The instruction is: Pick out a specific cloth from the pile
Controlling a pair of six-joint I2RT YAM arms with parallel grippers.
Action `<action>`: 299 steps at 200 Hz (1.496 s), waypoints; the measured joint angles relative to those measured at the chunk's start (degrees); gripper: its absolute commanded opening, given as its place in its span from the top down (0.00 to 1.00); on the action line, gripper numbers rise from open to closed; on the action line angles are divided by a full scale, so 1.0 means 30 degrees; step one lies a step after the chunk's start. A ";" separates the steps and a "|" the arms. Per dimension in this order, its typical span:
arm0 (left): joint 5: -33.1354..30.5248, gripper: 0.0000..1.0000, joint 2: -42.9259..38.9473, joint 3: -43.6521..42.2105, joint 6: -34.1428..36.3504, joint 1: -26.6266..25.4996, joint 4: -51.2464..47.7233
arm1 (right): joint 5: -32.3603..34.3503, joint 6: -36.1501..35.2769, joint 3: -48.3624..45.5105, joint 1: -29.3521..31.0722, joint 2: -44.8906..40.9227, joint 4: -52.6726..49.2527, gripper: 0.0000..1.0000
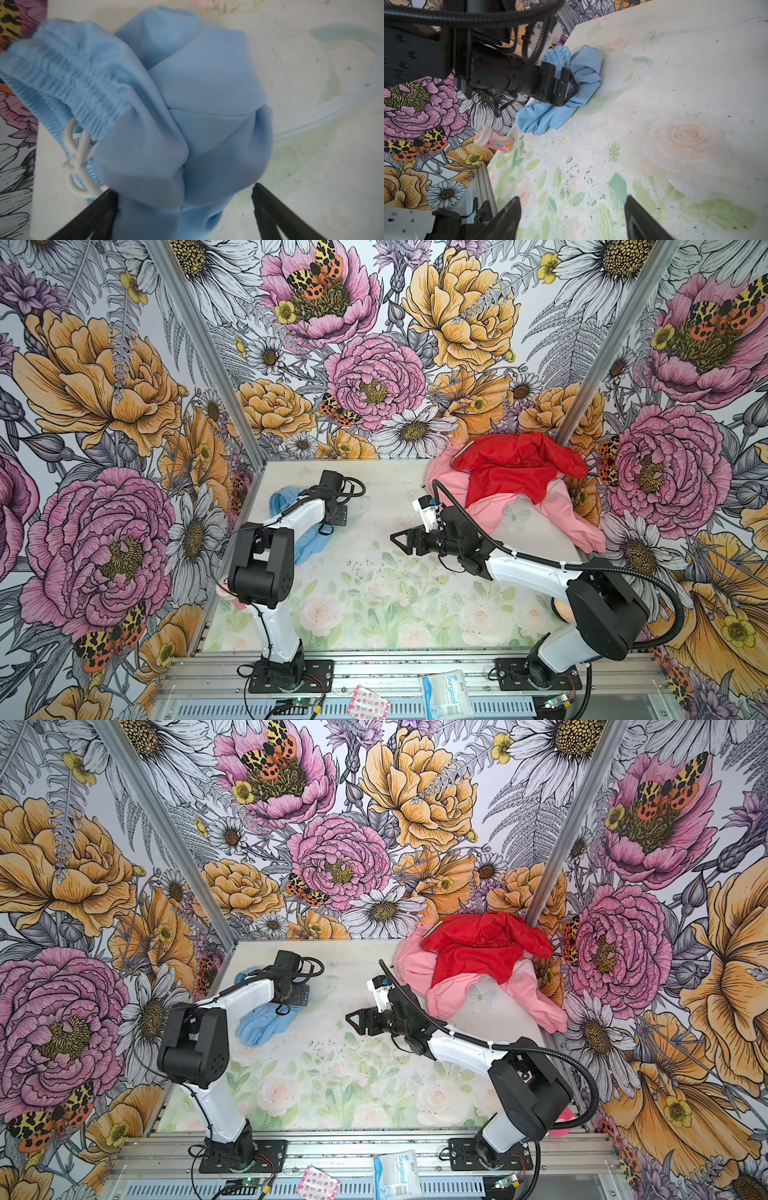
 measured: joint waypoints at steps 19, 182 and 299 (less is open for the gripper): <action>0.0306 0.01 0.1443 0.0765 0.0029 0.0379 -0.0262 | 0.0087 -0.0007 -0.0313 0.0000 -0.0291 -0.0102 0.22; 1.4389 1.00 0.1078 0.0612 -0.3876 0.5807 0.4095 | 0.0656 -0.0299 -0.0736 0.0029 -0.1406 -0.1370 0.21; 2.2928 1.00 0.3840 -0.2718 -2.3023 0.9719 2.8720 | 0.0721 -0.0291 -0.0896 0.0029 -0.1406 -0.1370 0.22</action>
